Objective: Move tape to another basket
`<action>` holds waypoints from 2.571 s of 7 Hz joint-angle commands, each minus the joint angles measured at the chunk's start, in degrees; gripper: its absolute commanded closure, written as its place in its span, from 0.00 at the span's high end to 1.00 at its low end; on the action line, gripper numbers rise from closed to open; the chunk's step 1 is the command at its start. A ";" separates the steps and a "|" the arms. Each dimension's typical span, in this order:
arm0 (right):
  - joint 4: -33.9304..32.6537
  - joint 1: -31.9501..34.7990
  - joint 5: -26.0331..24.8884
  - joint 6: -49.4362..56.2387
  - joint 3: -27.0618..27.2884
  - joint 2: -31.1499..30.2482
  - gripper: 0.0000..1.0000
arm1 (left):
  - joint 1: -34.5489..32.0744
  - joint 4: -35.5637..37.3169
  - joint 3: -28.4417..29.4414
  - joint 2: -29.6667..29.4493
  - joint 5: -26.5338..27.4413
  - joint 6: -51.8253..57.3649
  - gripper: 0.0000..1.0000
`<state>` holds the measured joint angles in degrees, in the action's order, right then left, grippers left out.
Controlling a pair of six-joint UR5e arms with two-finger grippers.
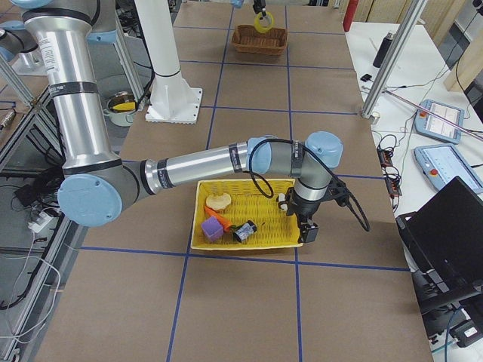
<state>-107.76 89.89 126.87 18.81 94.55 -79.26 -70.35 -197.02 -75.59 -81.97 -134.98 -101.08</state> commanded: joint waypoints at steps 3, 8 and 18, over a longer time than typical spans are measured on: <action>0.00 0.02 0.13 -0.27 -0.07 -0.01 1.00 | 0.47 0.15 1.50 -1.35 0.77 7.56 0.77; 0.00 0.02 0.04 -0.44 0.02 -0.10 1.00 | -0.22 0.23 -1.12 -1.88 0.33 9.65 0.97; 0.00 1.52 -0.22 -0.36 -0.24 -1.59 1.00 | -16.93 76.61 -13.26 -2.66 7.98 100.23 0.98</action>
<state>-107.76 91.18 126.68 18.39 94.32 -80.47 -86.89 -131.71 -88.66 -84.22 -127.37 -9.10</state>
